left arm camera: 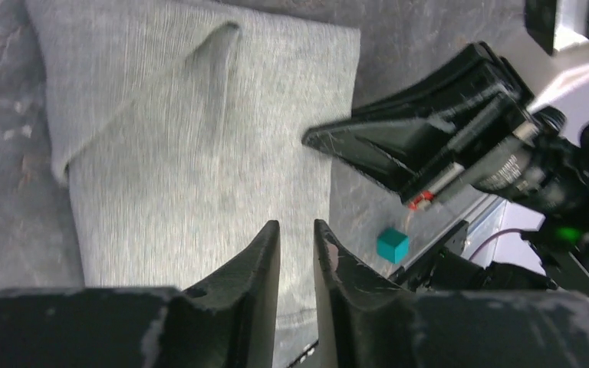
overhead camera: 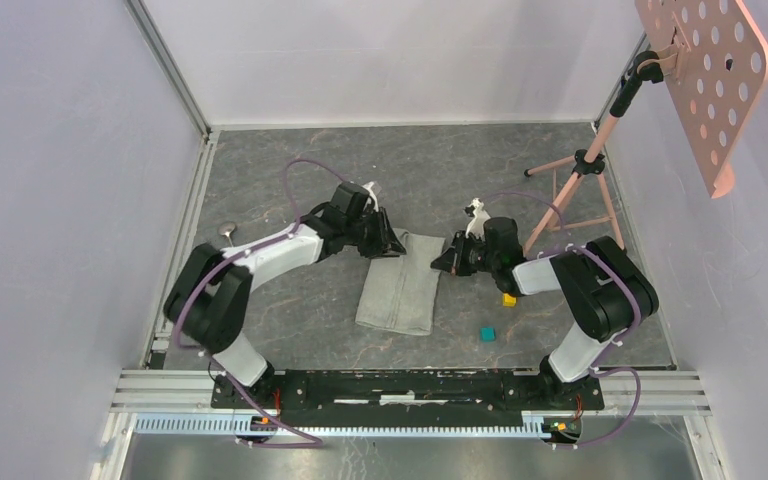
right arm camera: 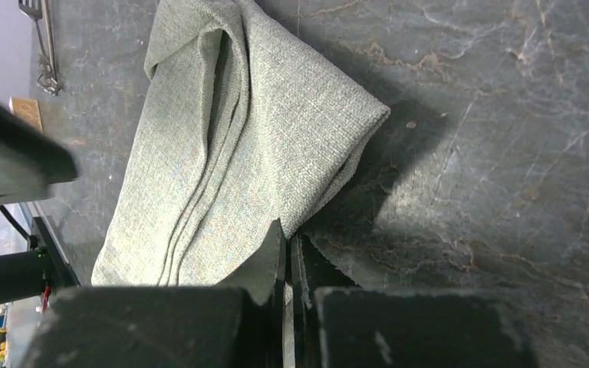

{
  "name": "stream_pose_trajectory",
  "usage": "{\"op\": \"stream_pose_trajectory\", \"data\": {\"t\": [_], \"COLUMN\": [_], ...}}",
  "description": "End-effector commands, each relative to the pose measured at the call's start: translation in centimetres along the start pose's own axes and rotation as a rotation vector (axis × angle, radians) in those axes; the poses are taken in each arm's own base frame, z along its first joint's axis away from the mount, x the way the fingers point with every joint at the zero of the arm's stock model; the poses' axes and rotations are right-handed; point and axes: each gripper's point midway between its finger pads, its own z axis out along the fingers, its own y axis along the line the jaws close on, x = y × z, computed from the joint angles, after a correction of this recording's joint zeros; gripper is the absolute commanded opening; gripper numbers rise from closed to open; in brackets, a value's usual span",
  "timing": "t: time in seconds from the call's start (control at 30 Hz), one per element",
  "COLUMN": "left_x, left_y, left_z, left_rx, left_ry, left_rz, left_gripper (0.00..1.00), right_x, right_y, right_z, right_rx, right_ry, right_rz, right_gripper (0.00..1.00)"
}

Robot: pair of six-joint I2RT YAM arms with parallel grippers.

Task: Fold the napkin into a case and place the utensils inside
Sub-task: Fold the 2/3-rectangle-folded napkin at the center of the board.

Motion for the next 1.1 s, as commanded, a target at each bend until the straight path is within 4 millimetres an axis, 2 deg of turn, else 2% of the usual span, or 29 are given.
{"op": "stream_pose_trajectory", "data": {"t": [0.0,0.13,0.3,0.5,0.6,0.73,0.9,0.97,1.07], "left_x": [-2.9,-3.4,-3.3,-2.2,-1.5,-1.5,-1.5,-1.7,-2.2], "left_y": [-1.8,0.7,3.9,5.8,6.7,6.9,6.7,6.3,5.1], "left_z": [3.0,5.6,7.3,8.1,8.1,8.2,8.1,7.8,6.6], "left_rx": [0.087,0.018,-0.088,-0.128,-0.147,-0.134,-0.127,-0.115,-0.091], "left_ry": [-0.021,-0.01,-0.027,-0.023,-0.022,-0.04,-0.053,-0.057,-0.069], "left_rz": [-0.03,-0.061,-0.072,-0.08,-0.094,-0.102,-0.11,-0.109,-0.104], "left_gripper": [0.25,0.16,0.13,0.11,0.1,0.09,0.08,0.08,0.1], "right_x": [-1.6,-2.5,-3.2,-4.4,-5.2,-5.4,-4.9,-4.8,-4.7], "right_y": [0.3,0.3,-0.1,1.8,3.5,6.0,8.9,9.5,9.3], "right_z": [0.3,0.5,0.5,1.0,1.3,2.1,4.1,4.8,5.1], "right_rx": [0.014,0.041,0.111,0.143,0.144,0.137,0.089,0.076,0.088], "right_ry": [0.005,0.004,0.011,0.001,-0.015,-0.032,-0.033,-0.036,-0.04], "right_rz": [-0.056,-0.074,-0.099,-0.138,-0.141,-0.133,-0.114,-0.106,-0.105], "right_gripper": [0.01,0.01,0.0,0.01,0.0,0.0,0.01,0.0,0.0]}}
